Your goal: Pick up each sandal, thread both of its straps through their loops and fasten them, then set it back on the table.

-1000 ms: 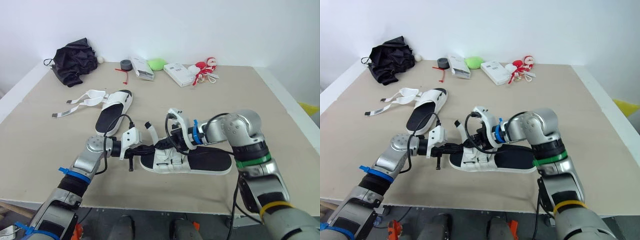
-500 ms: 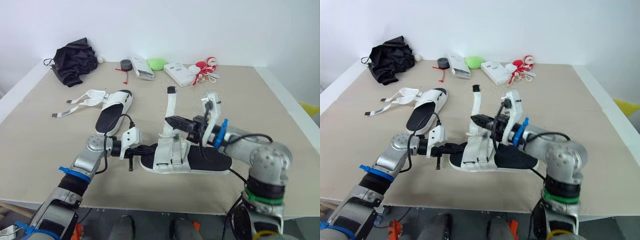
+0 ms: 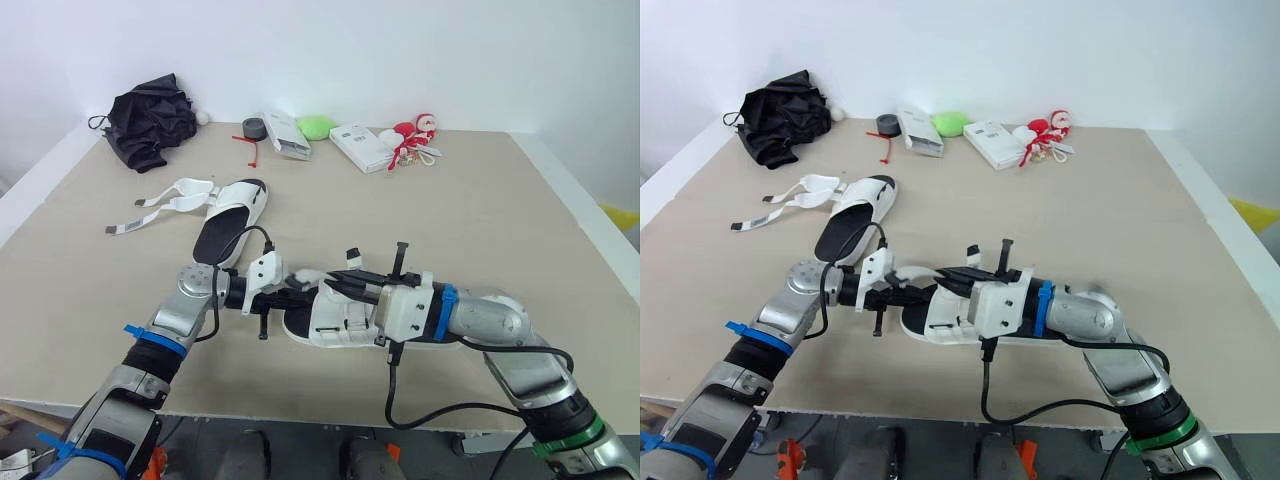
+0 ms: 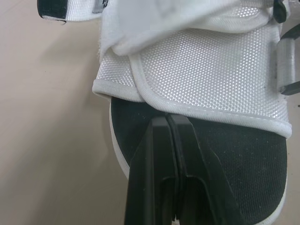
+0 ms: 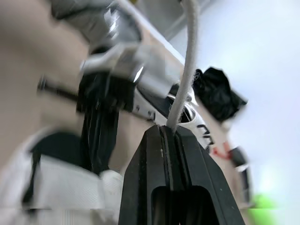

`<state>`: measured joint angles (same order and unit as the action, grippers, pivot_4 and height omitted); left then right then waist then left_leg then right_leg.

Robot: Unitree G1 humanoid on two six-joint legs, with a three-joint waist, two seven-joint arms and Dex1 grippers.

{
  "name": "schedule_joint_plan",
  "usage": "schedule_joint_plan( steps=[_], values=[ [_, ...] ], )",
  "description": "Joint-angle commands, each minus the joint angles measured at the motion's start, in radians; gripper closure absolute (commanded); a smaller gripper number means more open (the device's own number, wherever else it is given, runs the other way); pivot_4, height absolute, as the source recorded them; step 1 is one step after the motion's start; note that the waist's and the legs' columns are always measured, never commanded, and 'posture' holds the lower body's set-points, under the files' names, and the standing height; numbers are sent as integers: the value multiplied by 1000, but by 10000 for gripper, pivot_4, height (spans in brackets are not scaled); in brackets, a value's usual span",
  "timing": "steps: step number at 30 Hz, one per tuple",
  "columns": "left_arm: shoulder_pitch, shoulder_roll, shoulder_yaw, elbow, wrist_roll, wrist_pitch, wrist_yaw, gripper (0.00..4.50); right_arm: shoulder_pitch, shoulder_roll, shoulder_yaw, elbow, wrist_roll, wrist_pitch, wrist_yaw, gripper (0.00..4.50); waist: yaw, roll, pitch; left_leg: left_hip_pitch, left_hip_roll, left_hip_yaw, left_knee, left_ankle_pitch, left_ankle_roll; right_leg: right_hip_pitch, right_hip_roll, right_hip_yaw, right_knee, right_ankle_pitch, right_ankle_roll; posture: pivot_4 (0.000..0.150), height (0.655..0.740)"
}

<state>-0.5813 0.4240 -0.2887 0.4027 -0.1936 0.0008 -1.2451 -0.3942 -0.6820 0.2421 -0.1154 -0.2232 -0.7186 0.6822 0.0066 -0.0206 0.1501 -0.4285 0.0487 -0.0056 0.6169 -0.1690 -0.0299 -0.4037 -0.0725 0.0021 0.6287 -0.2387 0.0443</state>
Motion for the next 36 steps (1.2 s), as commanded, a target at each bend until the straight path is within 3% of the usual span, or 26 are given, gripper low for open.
schedule_joint_plan(
  steps=[1, 2, 5, 8, 14, 16, 19, 23, 27, 29, 36],
  values=[
    [62, 40, -57, 70, 99, 53, 15, 45000, -51, -24, -1, 117, -117, -303, -77, 39487, 0, 0, 0, 0, 0, 0, 0, 0, 0, 0, 0, 0, 0, 0, 0, 1500, 7380],
    [63, 41, -56, 69, 99, 54, 16, 45000, -57, -26, 5, 136, -117, -313, -75, 39487, 0, 0, 0, 0, 0, 0, 0, 0, 0, 0, 0, 0, 0, 0, 0, 1500, 7380],
    [65, 41, -55, 69, 99, 53, 20, 45000, -63, -43, 20, 158, -111, -354, -64, 29808, 0, 0, 0, 1, 0, 0, 0, 0, 0, 1, 1, 1, 1, 0, 0, 1500, 7380],
    [62, 43, -54, 76, 99, 50, 21, 45000, -47, -112, 35, 152, -91, -361, -23, 23155, 0, 0, 0, 3, 1, 0, 0, 0, 0, 3, 1, 1, 1, 0, 0, 1500, 7380],
    [45, 41, -60, 97, 100, 42, 17, 45000, -25, -250, -25, 133, -40, -332, -7, 23155, 0, 0, 0, 5, 1, 1, 0, 0, 0, 4, 1, 2, 1, 0, 0, 1500, 7380],
    [32, 34, -62, 112, 100, 38, 15, 45000, 41, -335, -58, 88, 56, -232, 40, 23155, 0, 0, 0, 6, 1, 1, 0, 0, 0, 5, 1, 2, 1, 0, -1, 1500, 7380],
    [21, 24, -70, 131, 101, 28, 14, 45000, 187, -437, -124, -24, 343, 110, 117, 23155, 2, 0, 0, 6, 1, 2, 0, 0, 0, 6, 0, 2, 1, 0, -1, 1500, 7380],
    [15, 16, -76, 139, 100, 22, 6, 45000, 435, -671, -308, -325, 1117, 799, 142, 23155, 4, 1, 2, 7, 1, 2, 0, 0, 0, 12, -1, 2, 1, 0, -1, 1500, 7380],
    [13, 17, -76, 137, 101, 21, 1, 45000, 533, -825, -478, -493, 1637, 1223, 158, 23155, 1, 3, 1, 9, 1, 4, 0, 0, 0, 15, -4, 2, 0, 0, 0, 1500, 7380],
    [16, 17, -77, 131, 100, 22, 0, 45000, 541, -844, -509, -551, 1797, 1322, 92, 23155, 1, 2, 1, 9, 1, 1, 0, -2, -3, 12, -4, 0, 0, 0, 0, 1500, 7380],
    [25, 20, -80, 118, 100, 26, -2, 45000, 309, -760, -213, -582, 1833, 1543, -261, 23155, 1, 4, 0, 7, 1, 3, 0, -5, -7, 11, -20, -15, -14, -1, -1, 1500, 7380]
  ],
)
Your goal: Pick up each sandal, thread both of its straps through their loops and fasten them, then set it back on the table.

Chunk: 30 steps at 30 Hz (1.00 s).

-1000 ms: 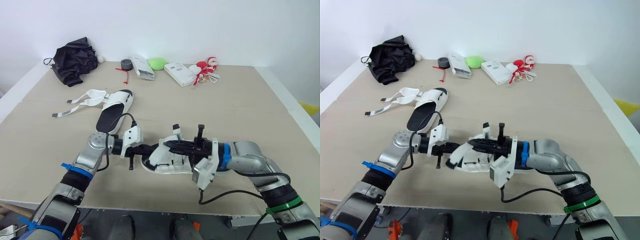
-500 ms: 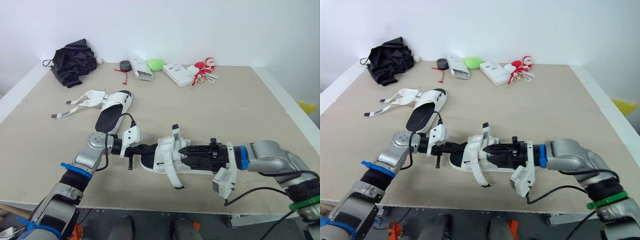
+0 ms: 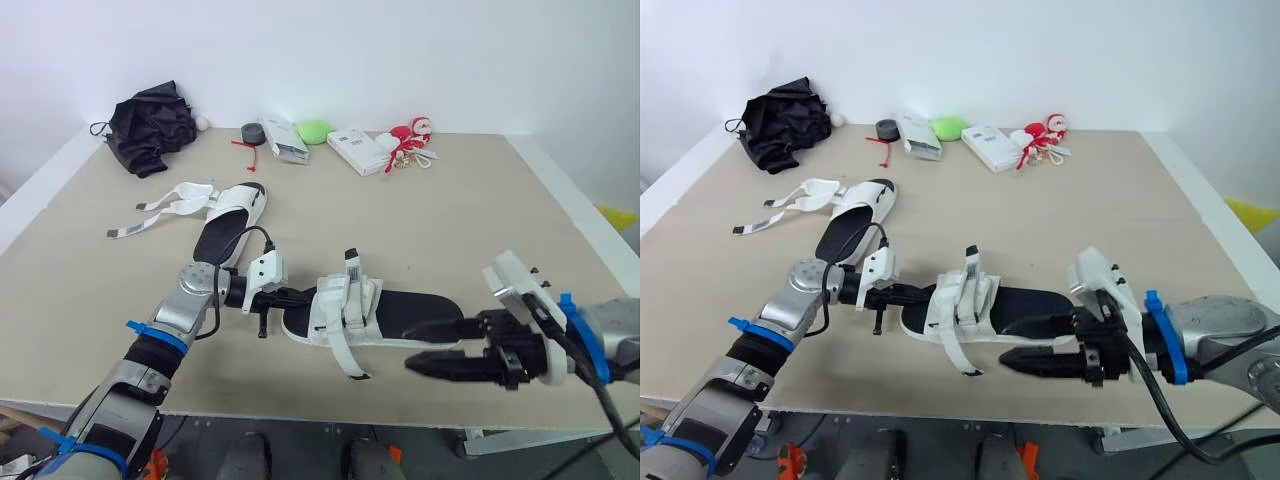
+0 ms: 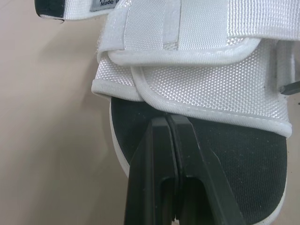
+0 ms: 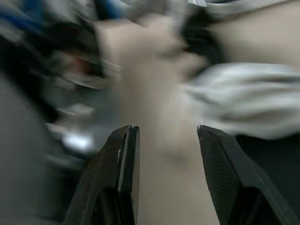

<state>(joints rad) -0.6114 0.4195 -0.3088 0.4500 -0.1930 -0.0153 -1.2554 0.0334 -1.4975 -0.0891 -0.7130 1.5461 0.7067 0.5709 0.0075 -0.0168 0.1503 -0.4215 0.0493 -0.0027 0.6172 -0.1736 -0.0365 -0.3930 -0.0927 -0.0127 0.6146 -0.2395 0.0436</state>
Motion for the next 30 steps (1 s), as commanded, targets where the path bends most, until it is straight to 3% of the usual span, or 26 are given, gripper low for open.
schedule_joint_plan(
  steps=[1, 5, 12, 30],
  values=[
    [55, 25, -60, 69, 99, 43, 8, 45000, -150, 72, 143, 23, 68, 145, -172, 23155, 0, -2, 0, -1, 0, 2, 0, 0, 0, 0, -1, 0, -2, 0, 0, 1500, 7380],
    [65, 31, -60, 53, 98, 52, 6, 45000, -326, 223, 287, 104, -3, 304, -286, 23155, 1, -7, -1, -2, -1, 6, 1, -2, 3, -1, -1, 1, -3, 2, 3, 1500, 7380],
    [69, 35, -59, 44, 99, 61, 3, 45000, -478, 374, 360, 159, -66, 477, -312, 23155, 3, -5, -2, -3, 1, 4, 0, -3, 8, -2, 4, 0, -1, 5, 6, 1500, 7380],
    [91, 54, -58, -15, 92, 88, 3, 45000, -556, 624, 377, 243, -198, 682, -267, 23155, 2, -5, -2, -3, 4, 3, 0, -6, 13, 1, 9, 1, 0, 5, 6, 1500, 7380]
  ],
)
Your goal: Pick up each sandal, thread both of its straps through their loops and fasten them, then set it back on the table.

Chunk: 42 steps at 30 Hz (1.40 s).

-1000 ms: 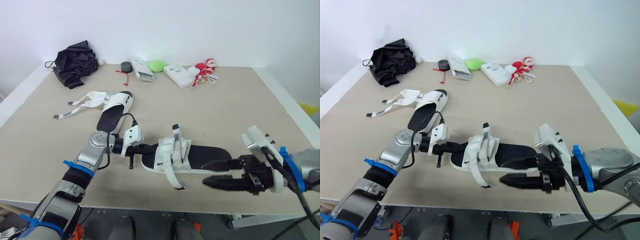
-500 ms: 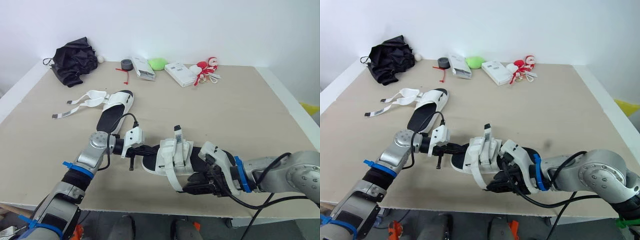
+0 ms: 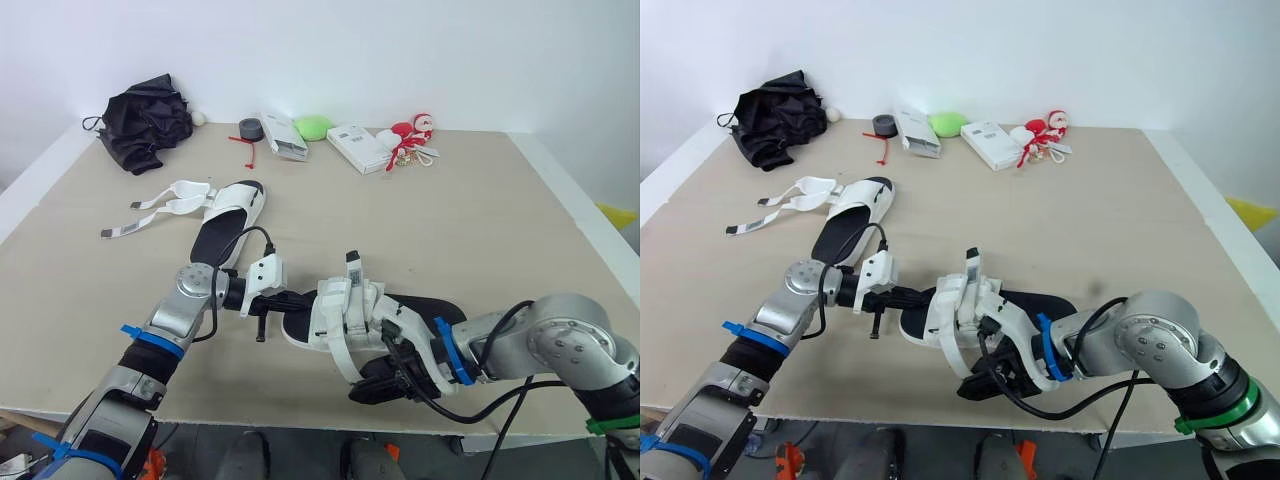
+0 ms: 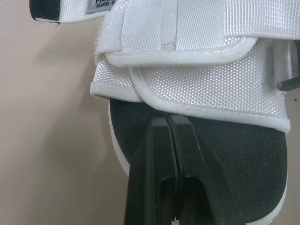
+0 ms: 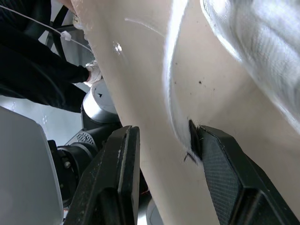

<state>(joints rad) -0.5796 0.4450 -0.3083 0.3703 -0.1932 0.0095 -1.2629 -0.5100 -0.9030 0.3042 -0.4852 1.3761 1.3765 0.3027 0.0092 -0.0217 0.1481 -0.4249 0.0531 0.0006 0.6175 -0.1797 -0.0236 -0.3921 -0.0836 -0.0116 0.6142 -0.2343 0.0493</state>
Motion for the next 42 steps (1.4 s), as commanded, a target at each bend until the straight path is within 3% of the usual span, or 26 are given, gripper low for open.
schedule_joint_plan(
  steps=[1, 3, 7, 14, 19, 24, 32, 42],
  values=[
    [60, 29, -58, 63, 91, 63, 12, 45000, -11, 43, -23, 23, -37, 10, 3, 25608, 0, 0, 0, 0, 0, 0, 0, 0, 0, 0, 0, 0, 0, 0, 0, 1500, 7380],
    [66, 32, -57, 59, 93, 61, 15, 45000, -5, 61, -43, 39, -45, 9, 3, 30242, 0, 0, 0, 0, 0, 0, 0, -1, 2, 0, 1, 0, 0, 0, 0, 1500, 7380],
    [75, 40, -56, 49, 99, 48, 24, 45000, -1, 72, -73, 40, -59, 13, 30, 44511, 0, 0, 0, 0, 1, -1, 0, -1, 2, 1, 3, 2, 0, 0, -1, 1500, 7380],
    [68, 47, -56, 22, 109, 6, 50, 45000, -3, 73, -143, 37, 12, 36, 75, 44511, 0, 0, 0, 0, 5, -1, 2, -1, 2, 0, 6, 2, 0, 1, -3, 1500, 7380],
    [56, 46, -52, -3, 120, 0, 62, 45000, -115, 72, -208, 171, 292, 16, 43, 44511, 0, 1, 0, 0, 6, 0, 1, -1, 2, 0, 7, 2, 0, 2, -4, 1500, 7380],
    [49, 43, -55, -10, 133, -1, 70, 45000, -257, 111, -138, 381, 456, -41, -168, 44511, 1, 0, 1, 0, 7, 0, 1, -1, 3, 0, 9, 3, 1, 3, -5, 1500, 7380],
    [46, 33, -47, -28, 124, -2, 94, 45000, -306, 237, -35, 551, 515, -57, -441, 44511, 2, 1, 1, -8, 5, 0, 3, 0, 4, -8, 10, 8, 5, 5, -3, 1500, 7380],
    [87, -26, 40, 18, 26, 7, 104, 45000, -243, 202, 3, 509, 596, -41, -506, 44511, 2, 1, 1, -12, 5, -2, 7, 2, 9, -14, 15, 13, 12, 5, -4, 1500, 7380]
  ],
)
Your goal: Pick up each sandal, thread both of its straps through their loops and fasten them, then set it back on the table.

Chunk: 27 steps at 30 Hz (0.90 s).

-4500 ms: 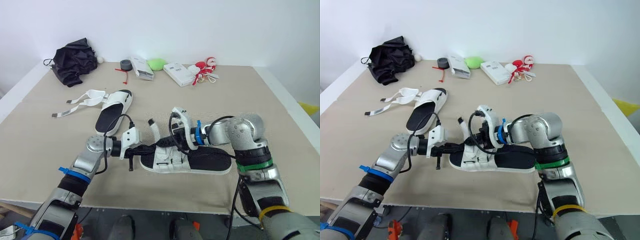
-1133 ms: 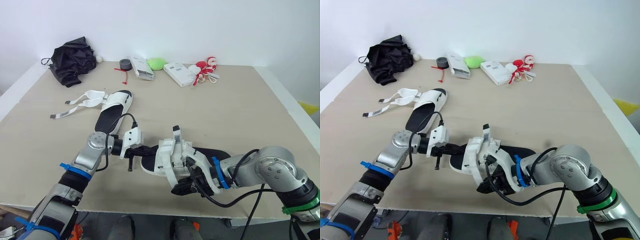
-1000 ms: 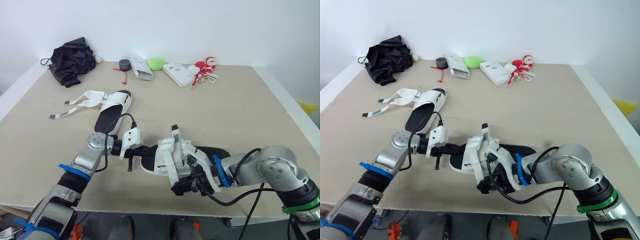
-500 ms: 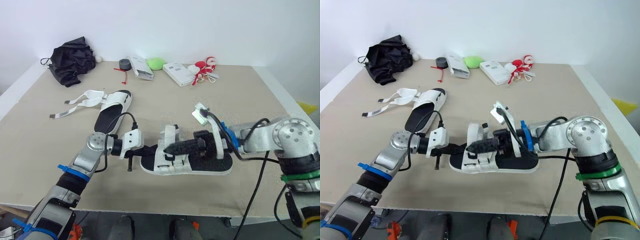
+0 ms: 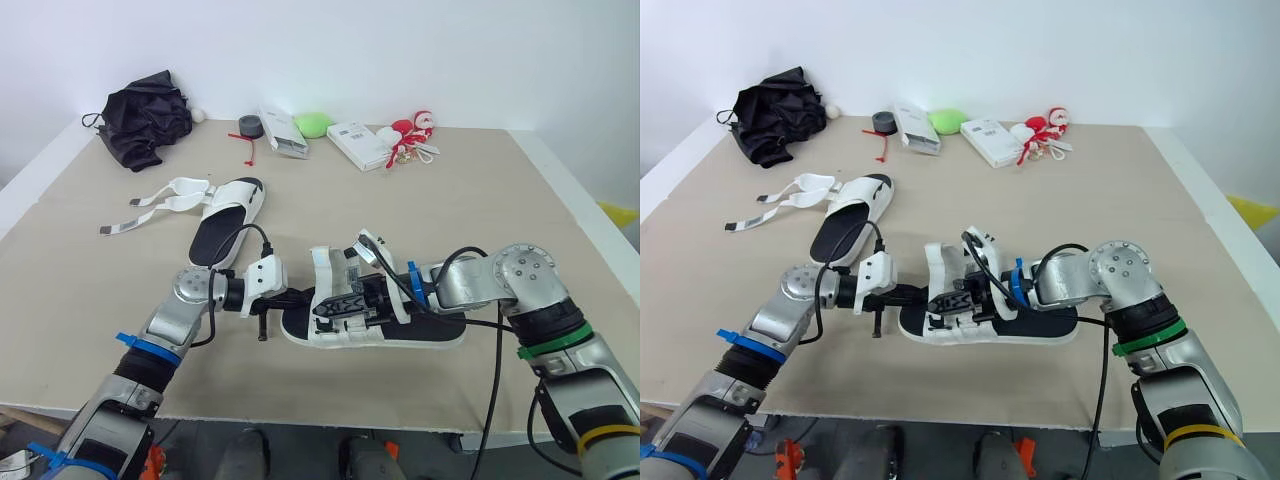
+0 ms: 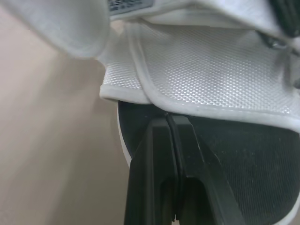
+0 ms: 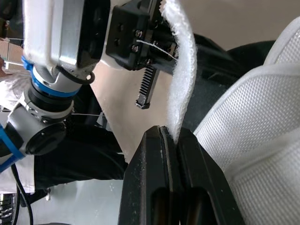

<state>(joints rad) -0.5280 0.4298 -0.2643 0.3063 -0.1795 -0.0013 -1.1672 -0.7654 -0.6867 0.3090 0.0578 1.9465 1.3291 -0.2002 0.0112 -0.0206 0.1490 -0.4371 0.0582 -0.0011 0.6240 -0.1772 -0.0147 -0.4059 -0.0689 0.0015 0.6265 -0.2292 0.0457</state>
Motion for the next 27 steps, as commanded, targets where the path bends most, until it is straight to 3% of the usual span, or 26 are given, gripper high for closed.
schedule_joint_plan(
  steps=[1, 27],
  values=[
    [38, -14, 0, 89, 12, 13, 7, 45000, 14, -16, -2, -37, 26, 6, -4, 44511, 0, 0, 0, 0, 0, 0, 0, 0, 0, 0, 0, 0, 0, 0, 0, 1500, 7380],
    [28, -8, -20, 131, 54, -35, -17, 45000, 19, 32, 20, 27, -56, 47, 33, 44511, 0, 1, 0, 0, 2, -3, 0, 2, 3, 0, 11, 13, 3, -1, -3, 1500, 7380]
  ],
)
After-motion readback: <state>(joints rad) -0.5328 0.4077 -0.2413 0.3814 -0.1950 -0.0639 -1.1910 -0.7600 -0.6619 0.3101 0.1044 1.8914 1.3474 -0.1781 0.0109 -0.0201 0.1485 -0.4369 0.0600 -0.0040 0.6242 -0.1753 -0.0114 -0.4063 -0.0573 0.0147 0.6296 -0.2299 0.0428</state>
